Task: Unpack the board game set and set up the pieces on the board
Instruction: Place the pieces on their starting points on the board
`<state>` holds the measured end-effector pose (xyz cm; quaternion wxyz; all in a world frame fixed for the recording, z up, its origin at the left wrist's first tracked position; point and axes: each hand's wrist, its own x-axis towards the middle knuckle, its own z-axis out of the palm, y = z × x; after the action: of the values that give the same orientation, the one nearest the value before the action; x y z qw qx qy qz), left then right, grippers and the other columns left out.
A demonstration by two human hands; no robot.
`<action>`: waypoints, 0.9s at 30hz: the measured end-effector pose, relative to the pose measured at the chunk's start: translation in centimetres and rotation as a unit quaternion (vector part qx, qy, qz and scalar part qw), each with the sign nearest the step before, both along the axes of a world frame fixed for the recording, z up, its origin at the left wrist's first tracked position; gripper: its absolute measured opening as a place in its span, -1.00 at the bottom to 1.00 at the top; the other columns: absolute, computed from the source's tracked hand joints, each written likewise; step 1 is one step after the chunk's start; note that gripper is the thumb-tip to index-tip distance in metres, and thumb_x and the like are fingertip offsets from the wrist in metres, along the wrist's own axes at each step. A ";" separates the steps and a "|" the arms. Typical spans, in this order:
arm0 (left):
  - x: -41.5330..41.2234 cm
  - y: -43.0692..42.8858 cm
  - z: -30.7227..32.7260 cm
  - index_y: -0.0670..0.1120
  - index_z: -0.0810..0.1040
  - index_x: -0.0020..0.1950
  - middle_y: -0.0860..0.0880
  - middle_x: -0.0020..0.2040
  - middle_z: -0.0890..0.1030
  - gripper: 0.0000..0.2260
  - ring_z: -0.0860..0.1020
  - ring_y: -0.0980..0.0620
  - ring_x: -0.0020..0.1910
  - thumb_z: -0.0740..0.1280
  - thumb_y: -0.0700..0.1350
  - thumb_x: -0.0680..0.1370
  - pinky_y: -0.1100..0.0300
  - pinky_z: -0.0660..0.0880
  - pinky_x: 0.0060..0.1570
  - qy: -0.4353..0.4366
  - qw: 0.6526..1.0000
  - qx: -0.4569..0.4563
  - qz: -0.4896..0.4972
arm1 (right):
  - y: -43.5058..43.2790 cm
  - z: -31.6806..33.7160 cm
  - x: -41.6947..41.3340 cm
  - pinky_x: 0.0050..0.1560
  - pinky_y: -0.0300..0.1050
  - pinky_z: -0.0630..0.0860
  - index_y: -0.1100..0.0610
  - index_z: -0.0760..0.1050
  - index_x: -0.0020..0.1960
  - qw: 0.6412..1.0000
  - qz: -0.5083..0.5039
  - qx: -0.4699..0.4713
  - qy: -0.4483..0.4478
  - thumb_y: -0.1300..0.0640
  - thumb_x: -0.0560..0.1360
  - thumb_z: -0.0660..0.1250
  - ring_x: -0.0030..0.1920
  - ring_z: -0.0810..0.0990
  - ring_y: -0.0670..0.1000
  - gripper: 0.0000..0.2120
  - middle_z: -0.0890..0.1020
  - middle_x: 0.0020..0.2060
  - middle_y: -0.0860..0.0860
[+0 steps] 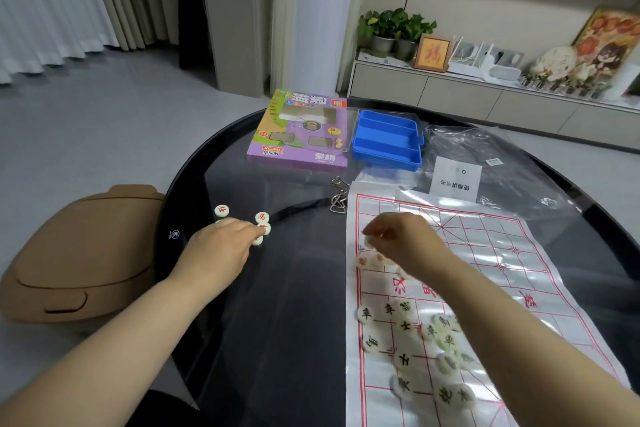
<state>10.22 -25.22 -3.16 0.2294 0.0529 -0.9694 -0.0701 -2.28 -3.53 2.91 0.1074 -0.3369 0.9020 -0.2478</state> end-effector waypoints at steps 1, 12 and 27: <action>-0.2 0.0 0.0 -0.16 0.62 -0.26 0.00 -0.38 0.61 -0.61 0.60 -0.02 -0.41 0.53 -0.49 0.02 0.16 0.51 -0.58 -0.009 1.000 -0.009 -0.013 | 1.4 0.2 -0.6 -0.21 -0.33 0.48 0.21 0.56 0.09 1.000 -0.025 -0.006 -0.011 0.23 0.49 0.29 -0.27 0.55 -0.06 -0.80 0.63 -0.11 0.06; -2.7 4.0 1.7 0.00 0.48 0.26 0.07 0.17 0.48 -0.73 0.38 0.07 0.21 0.19 -0.08 0.58 0.26 0.27 0.07 -0.160 0.986 0.037 -0.031 | 11.4 -0.7 -3.4 -0.60 -0.45 0.34 0.22 0.55 -0.07 0.974 -0.184 -0.001 -0.130 0.36 0.45 0.30 -0.68 0.40 -0.22 -0.89 0.53 -0.40 0.03; -4.9 8.3 3.3 0.01 0.49 0.20 0.11 0.09 0.48 -0.76 0.37 0.12 0.11 0.21 0.00 0.55 0.28 0.20 0.15 -0.145 0.984 0.084 -0.054 | 8.0 -2.3 -2.2 -0.06 -0.35 0.27 0.10 0.51 0.18 0.997 -0.027 0.050 0.045 0.12 0.52 0.25 0.05 0.44 -0.04 -0.75 0.51 0.16 0.01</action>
<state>5.33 -16.90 0.15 0.0765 0.0290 -0.9845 -0.1554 -4.50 4.47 0.64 0.0768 -0.3171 0.9259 -0.1903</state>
